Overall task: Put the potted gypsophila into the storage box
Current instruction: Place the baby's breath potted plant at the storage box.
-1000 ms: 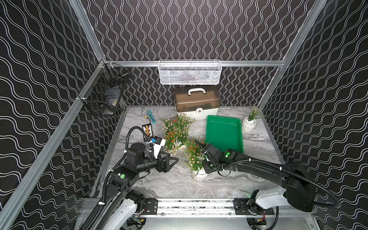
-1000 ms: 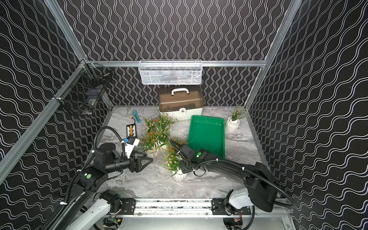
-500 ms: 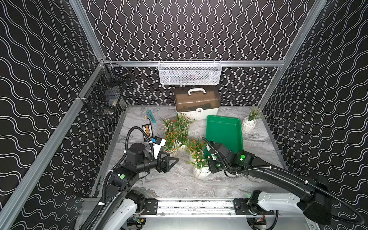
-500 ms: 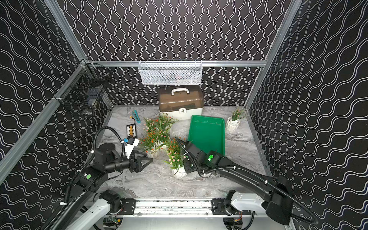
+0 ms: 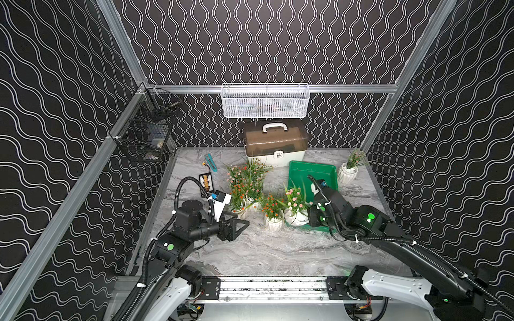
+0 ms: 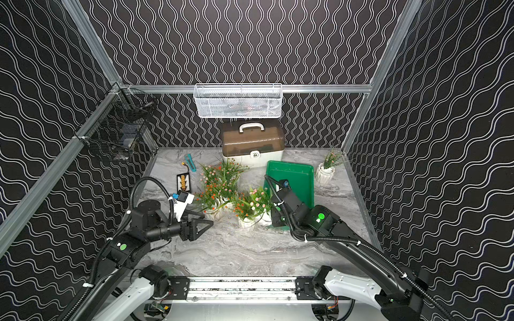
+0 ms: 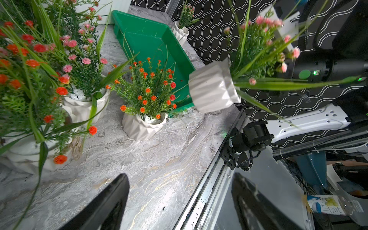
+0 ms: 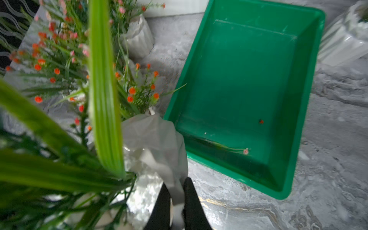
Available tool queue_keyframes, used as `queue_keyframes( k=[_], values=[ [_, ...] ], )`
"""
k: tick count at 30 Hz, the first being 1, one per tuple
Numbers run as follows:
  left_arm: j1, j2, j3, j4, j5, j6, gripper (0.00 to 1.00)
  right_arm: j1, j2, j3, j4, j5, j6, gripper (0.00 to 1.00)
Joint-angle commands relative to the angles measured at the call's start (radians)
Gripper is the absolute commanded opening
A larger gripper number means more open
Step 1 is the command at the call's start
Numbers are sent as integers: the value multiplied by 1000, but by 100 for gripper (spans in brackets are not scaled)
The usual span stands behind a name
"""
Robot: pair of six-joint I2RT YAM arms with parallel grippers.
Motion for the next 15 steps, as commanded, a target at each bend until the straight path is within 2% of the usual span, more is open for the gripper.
queue_keyframes(
  k=[1, 7, 15],
  values=[
    [-1, -1, 5, 12, 8, 25, 84, -100, -5, 47, 26, -24, -53, 0],
    [-1, -3, 3, 14, 7, 23, 84, -332, 65, 101, 80, -162, -115, 0],
    [-1, -16, 7, 3, -20, 25, 88, -517, 244, 177, 159, -279, -142, 0]
  ],
)
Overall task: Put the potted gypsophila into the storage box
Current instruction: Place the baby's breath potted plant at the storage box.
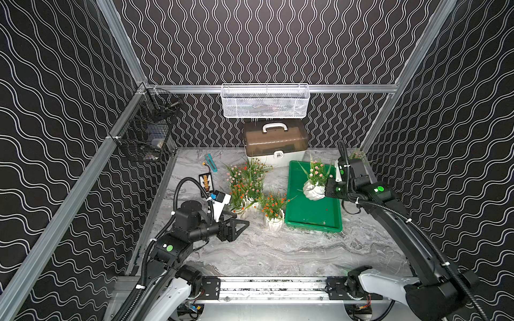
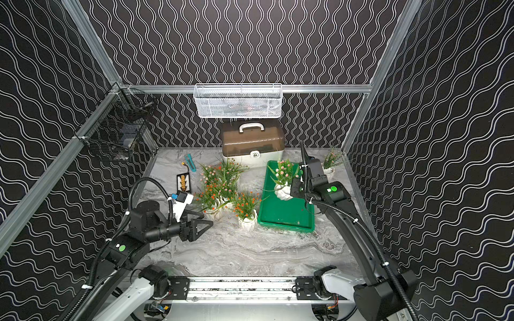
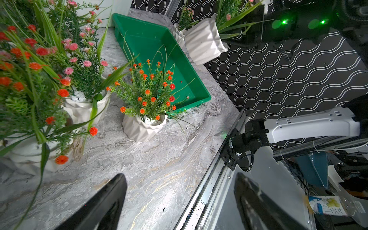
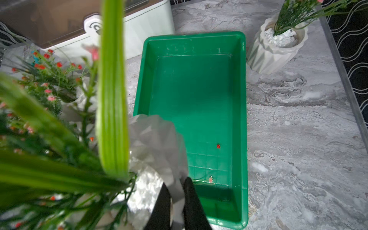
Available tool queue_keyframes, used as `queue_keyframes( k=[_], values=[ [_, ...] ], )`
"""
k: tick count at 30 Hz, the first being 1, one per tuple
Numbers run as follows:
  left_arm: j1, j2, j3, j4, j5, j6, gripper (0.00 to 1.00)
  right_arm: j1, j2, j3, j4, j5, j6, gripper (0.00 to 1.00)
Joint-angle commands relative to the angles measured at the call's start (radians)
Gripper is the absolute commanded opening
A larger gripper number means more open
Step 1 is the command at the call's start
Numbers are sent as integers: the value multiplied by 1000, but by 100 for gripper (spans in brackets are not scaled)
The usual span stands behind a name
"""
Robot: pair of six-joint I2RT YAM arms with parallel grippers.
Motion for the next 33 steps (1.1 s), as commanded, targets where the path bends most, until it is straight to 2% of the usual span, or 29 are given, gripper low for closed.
queue_keyframes(
  k=[1, 6, 11, 17, 25, 33],
  values=[
    [0, -3, 9, 2, -14, 24, 88, -55, 74, 44, 108, -88, -14, 0],
    [0, 4, 12, -4, -19, 27, 89, -119, 232, 127, 148, -112, -4, 0],
    [-1, -8, 12, -8, -36, 32, 89, -129, 394, 232, 159, -124, 8, 0],
    [-1, -105, -23, 43, -99, 55, 91, -129, 539, 338, 149, -125, 9, 0],
    [-1, -261, -85, 124, -151, 81, 94, -128, 680, 452, 99, -128, -14, 0],
    [0, -287, -95, 136, -164, 95, 96, -127, 774, 527, 73, -124, -26, 0]
  ],
)
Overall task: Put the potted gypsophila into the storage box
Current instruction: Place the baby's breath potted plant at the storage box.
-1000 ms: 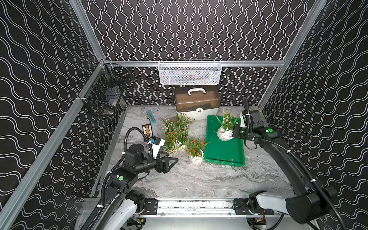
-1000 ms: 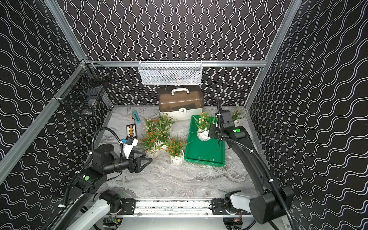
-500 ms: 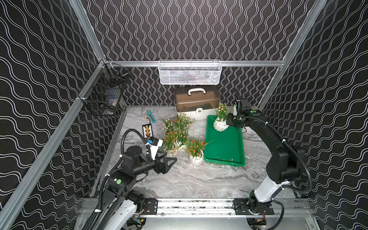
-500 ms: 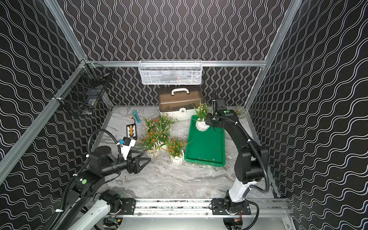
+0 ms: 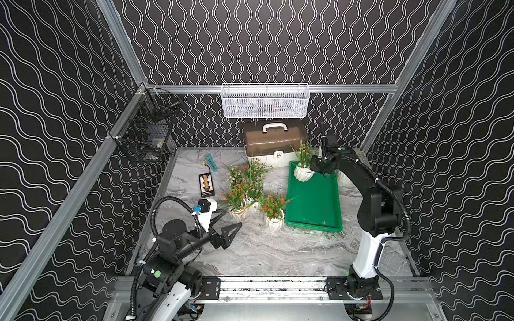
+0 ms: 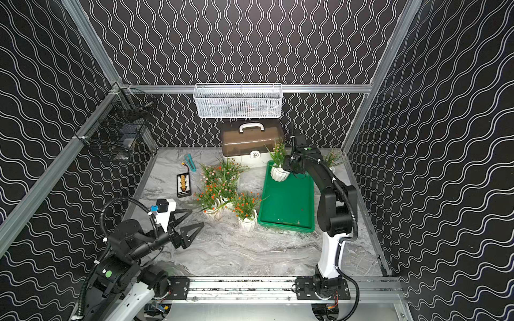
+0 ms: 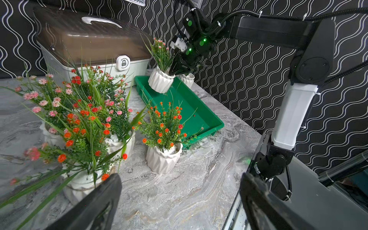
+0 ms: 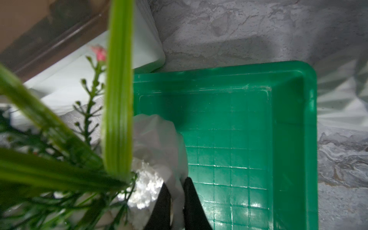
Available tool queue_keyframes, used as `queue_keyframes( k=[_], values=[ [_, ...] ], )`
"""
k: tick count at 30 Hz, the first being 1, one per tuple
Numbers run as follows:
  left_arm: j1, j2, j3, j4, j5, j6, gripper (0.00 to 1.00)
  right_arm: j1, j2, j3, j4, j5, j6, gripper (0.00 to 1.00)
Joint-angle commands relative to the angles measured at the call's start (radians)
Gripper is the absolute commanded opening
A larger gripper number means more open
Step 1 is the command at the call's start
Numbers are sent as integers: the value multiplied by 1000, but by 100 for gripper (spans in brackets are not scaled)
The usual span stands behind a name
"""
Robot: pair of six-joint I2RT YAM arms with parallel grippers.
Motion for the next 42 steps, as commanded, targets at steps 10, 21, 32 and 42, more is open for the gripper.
queue_keyframes(
  k=[10, 21, 32, 42],
  values=[
    [0, 21, 8, 27, -6, 23, 97, 11, 118, 92, -17, -6, -18, 0],
    [0, 51, 20, 3, -18, 23, 97, 24, 195, 168, -41, 4, -28, 0],
    [0, 60, 27, -11, -26, 28, 97, 35, 249, 217, -62, 12, -37, 6],
    [0, 64, 28, -15, -27, 31, 97, 38, 218, 194, -42, 14, -34, 28]
  ],
)
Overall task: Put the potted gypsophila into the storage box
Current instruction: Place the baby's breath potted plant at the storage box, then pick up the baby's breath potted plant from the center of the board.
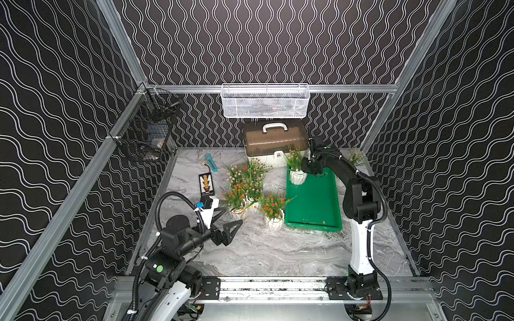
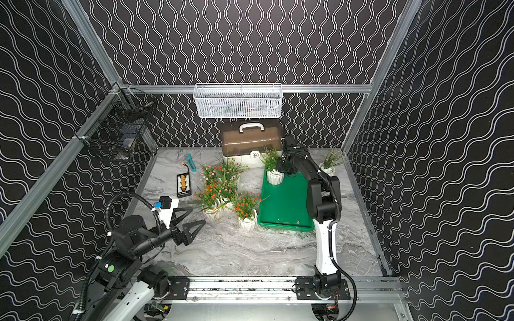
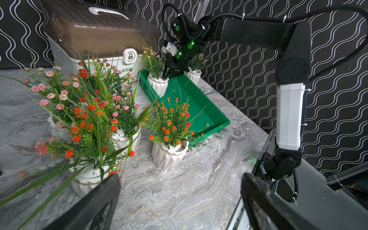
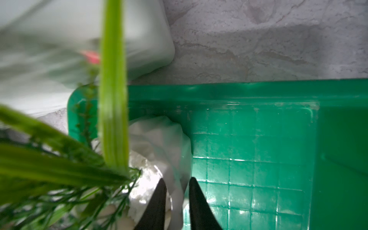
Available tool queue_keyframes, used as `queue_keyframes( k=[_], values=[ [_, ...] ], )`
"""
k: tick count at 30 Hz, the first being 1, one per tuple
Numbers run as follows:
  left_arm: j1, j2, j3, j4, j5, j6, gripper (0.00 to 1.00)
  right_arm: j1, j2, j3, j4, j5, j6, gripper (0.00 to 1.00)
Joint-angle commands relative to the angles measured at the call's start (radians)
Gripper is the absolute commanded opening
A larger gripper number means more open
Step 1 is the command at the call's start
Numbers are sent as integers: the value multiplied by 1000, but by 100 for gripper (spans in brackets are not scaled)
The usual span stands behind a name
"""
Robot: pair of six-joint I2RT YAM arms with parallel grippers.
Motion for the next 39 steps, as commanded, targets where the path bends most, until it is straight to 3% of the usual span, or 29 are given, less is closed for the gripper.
queue_keyframes(
  k=[1, 7, 13, 20, 26, 33, 39],
  values=[
    [1, 3, 10, -1, -5, 24, 97, 2, -23, 0, 0, 1, 0, 29],
    [0, 4, 10, -2, -10, 24, 97, 0, -106, -51, 2, 10, 3, 38],
    [0, 37, 28, -24, -25, 0, 98, 0, -378, -282, 72, -9, 34, 40],
    [1, 149, 80, -59, 20, -32, 98, 2, -721, -604, 170, -167, 132, 46],
    [-2, 295, 140, -33, 45, -199, 93, 11, -913, -779, 183, -295, 176, 47],
    [-32, 337, 159, -13, -45, -266, 89, 49, -1008, -853, 146, -392, 199, 43],
    [-140, 443, 149, -18, -88, -250, 87, 212, -986, -869, 114, -328, 188, 40]
  ],
)
